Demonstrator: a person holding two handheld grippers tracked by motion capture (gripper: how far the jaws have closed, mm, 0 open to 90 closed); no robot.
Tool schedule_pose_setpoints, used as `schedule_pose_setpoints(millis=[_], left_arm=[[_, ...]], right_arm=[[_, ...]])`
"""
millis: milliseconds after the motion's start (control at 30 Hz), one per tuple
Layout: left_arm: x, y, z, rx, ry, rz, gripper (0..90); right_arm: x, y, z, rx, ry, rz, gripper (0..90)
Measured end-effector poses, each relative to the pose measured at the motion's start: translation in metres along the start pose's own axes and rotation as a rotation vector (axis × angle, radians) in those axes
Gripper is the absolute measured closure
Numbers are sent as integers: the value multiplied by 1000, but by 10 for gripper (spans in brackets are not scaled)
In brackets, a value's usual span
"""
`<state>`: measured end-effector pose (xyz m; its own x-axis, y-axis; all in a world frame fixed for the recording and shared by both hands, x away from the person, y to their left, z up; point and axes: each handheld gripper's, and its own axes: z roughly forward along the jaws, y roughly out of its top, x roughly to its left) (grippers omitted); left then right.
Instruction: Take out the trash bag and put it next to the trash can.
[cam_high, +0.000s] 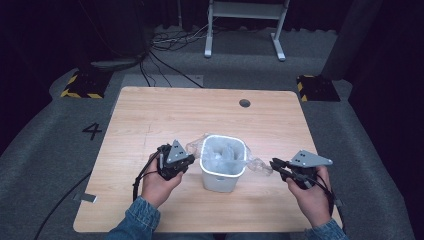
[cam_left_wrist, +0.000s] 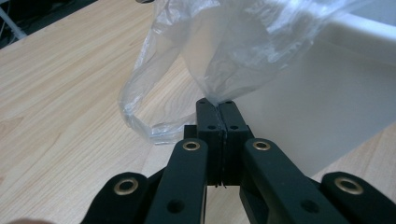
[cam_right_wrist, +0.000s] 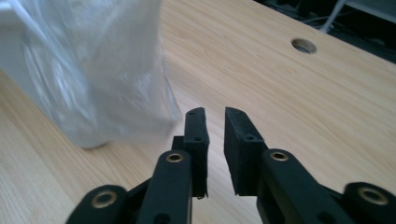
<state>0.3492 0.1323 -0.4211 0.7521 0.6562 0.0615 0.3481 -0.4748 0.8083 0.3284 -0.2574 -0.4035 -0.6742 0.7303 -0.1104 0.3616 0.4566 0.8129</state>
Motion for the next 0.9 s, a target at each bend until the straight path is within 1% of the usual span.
schedule_pose_setpoints(millis=[67,100,200,267,333,433,467,533,600,667,700,800,867,900], left_arm=[[-2,0,0,-1,-5,0,890],[-3,-1,0,-5,-11,-1,890],[-6,-3,0,-2,-28,-6,890],[-10,-3,-1,4,-27,7,890],[-13,-3,-4,1,-25,18,890],[-18,-2,-7,-8,-34,22,890],[-19,-2,-7,-6,-36,23,890],[-19,-2,-5,-2,-37,25,888],[-18,-1,-3,-5,-33,16,880],[-16,0,-1,-10,-24,11,872],[-15,1,1,-12,-22,7,865],[-10,2,7,-15,-11,7,834],[-8,2,10,-20,-16,9,814],[-8,2,12,-19,-11,19,801]], right_arm=[[1,-9,-8,4,-10,37,776],[3,-11,-11,2,-11,44,775],[16,-15,-23,-12,-9,35,780],[24,-15,-32,-16,-6,27,786],[29,-15,-38,-24,8,29,799],[39,-14,-40,-18,40,22,816],[44,-13,-38,-12,61,13,820],[51,-13,-31,-5,88,1,823],[57,-12,-18,5,118,-3,822],[62,-10,-7,3,148,1,832],[63,-8,-3,-1,155,-2,837],[66,-1,9,-16,156,-4,844],[63,5,20,-26,136,-11,840],[61,7,26,-30,124,-11,831]])
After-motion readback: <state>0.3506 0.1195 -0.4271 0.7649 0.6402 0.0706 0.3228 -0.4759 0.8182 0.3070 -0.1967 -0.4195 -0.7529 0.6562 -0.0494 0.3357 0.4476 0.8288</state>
